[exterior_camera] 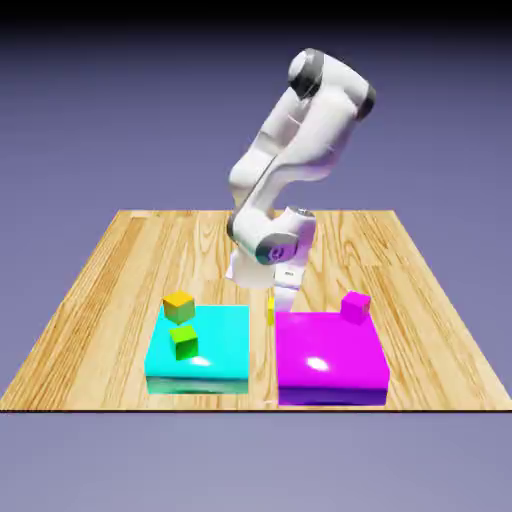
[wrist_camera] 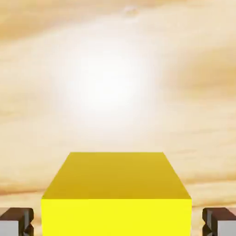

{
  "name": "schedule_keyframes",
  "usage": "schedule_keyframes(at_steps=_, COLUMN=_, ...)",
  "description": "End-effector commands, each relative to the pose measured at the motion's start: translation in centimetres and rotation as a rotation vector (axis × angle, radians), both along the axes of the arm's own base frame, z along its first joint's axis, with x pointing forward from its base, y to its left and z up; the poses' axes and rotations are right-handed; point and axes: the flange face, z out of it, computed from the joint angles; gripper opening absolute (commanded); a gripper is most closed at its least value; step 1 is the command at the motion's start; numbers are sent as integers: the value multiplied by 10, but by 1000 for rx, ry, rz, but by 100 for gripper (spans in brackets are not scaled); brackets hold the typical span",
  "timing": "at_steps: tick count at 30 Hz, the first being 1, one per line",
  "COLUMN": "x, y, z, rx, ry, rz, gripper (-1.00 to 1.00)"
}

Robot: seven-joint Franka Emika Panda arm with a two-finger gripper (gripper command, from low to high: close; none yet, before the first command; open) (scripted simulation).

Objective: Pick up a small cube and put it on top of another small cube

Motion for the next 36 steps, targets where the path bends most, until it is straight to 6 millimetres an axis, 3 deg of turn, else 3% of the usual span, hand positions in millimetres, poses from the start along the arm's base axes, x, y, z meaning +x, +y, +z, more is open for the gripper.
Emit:
schedule_keyframes(at_steps=1, x=0, y=0, z=0, rx=0, ry=0, rz=0, gripper=-100)
schedule_keyframes(at_steps=12, x=1, y=9, z=69, rx=0, ry=0, rz=0, gripper=-100)
schedule_keyframes(at_steps=20, x=2, y=74, z=43, rx=70, ry=72, rz=379, gripper=-100)
schedule_keyframes(at_steps=23, x=-3, y=101, z=34, rx=108, ry=96, rz=522, gripper=-100)
schedule_keyframes(at_steps=25, x=-13, y=108, z=22, rx=81, ry=131, rz=657, gripper=-100)
schedule_keyframes(at_steps=30, x=15, y=168, z=12, rx=121, ry=-54, rz=812, gripper=-100)
schedule_keyframes(at_steps=36, x=63, y=230, z=30, rx=147, ry=-297, rz=829, gripper=-100)
